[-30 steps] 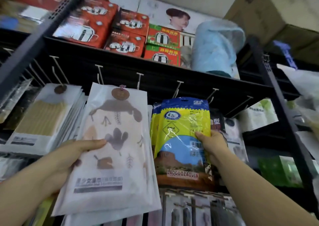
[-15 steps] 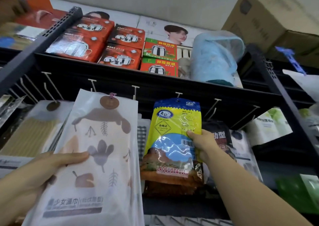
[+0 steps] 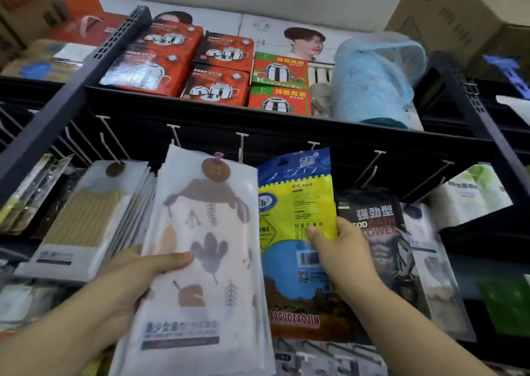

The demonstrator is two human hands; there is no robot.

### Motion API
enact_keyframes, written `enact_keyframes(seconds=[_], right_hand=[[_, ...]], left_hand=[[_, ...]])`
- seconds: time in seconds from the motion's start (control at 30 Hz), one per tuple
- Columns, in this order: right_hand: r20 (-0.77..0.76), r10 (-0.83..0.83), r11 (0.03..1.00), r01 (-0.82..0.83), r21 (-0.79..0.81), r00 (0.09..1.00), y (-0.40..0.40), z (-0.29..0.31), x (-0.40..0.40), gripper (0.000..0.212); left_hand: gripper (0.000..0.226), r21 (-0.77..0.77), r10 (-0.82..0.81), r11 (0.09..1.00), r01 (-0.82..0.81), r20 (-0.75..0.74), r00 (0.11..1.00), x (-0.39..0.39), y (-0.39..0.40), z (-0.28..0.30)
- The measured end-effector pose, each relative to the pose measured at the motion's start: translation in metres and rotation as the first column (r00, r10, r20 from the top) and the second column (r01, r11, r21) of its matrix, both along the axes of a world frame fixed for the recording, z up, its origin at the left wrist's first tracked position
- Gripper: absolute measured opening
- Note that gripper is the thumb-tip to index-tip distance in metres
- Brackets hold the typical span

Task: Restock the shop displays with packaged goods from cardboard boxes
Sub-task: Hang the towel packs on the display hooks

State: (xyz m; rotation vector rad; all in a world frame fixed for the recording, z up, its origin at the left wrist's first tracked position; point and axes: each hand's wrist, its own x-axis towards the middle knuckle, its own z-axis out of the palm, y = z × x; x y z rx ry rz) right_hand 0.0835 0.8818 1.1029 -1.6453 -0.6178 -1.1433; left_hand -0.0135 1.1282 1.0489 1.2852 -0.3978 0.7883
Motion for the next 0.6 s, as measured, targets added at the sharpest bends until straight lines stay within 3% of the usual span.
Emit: enact_keyframes(seconds=[0.1,0.2,0.27,0.33,0.37,0.43,0.5,0.53,0.6], right_hand=[[0.072,0.107,0.991,-0.101,-0.089,0.992,0.019,-0.01,-0.032,0.014],[-0.042,0.327,0.926,-0.329,-0.188,0.944,0.034,-0.012,-0.055,0.024],[-0.166,0.483,0.848,-0.506,-0.156,0.86,0.042,-0.01,-0.063,0.024],[-0.161,0.528,0.814,-0.551,-0.183,0.834,0.046,-0.011,-0.068,0.018],[-0.106,0.478,0.834,-0.488,-0.255,0.872,0.045,-0.011,-0.068,0.021],[0.103,0.241,0.89,-0.178,-0.42,0.965,0.044,-0.012,-0.069,0.035],[0.271,-0.024,0.887,0.145,-0.438,0.962,0.045,-0.015,-0.067,0.049],[0.273,-0.133,0.897,0.232,-0.375,0.953,0.045,-0.017,-0.067,0.063],[0.125,-0.24,0.942,0.262,-0.209,0.963,0.044,-0.021,-0.069,0.101]], left_hand=[[0.026,0.053,-0.013,0.999,0.012,0.026,1.0,-0.003,-0.015,0.004],[0.022,0.009,0.058,0.998,-0.058,0.053,0.997,-0.001,-0.022,0.004],[0.019,-0.035,0.081,0.996,-0.078,0.09,0.993,0.0,-0.021,0.004],[0.027,-0.044,0.087,0.996,-0.082,0.126,0.988,-0.002,-0.023,0.004],[0.032,-0.037,0.081,0.996,-0.077,0.133,0.988,0.0,-0.021,0.004],[0.029,-0.061,0.051,0.997,-0.044,0.126,0.991,-0.002,-0.017,0.002],[0.02,-0.068,0.022,0.998,-0.014,0.118,0.993,-0.002,-0.013,0.0],[0.021,-0.075,0.022,0.997,-0.014,0.106,0.994,-0.005,-0.013,-0.001],[0.02,-0.087,0.028,0.996,-0.019,0.107,0.994,-0.002,-0.011,-0.004]])
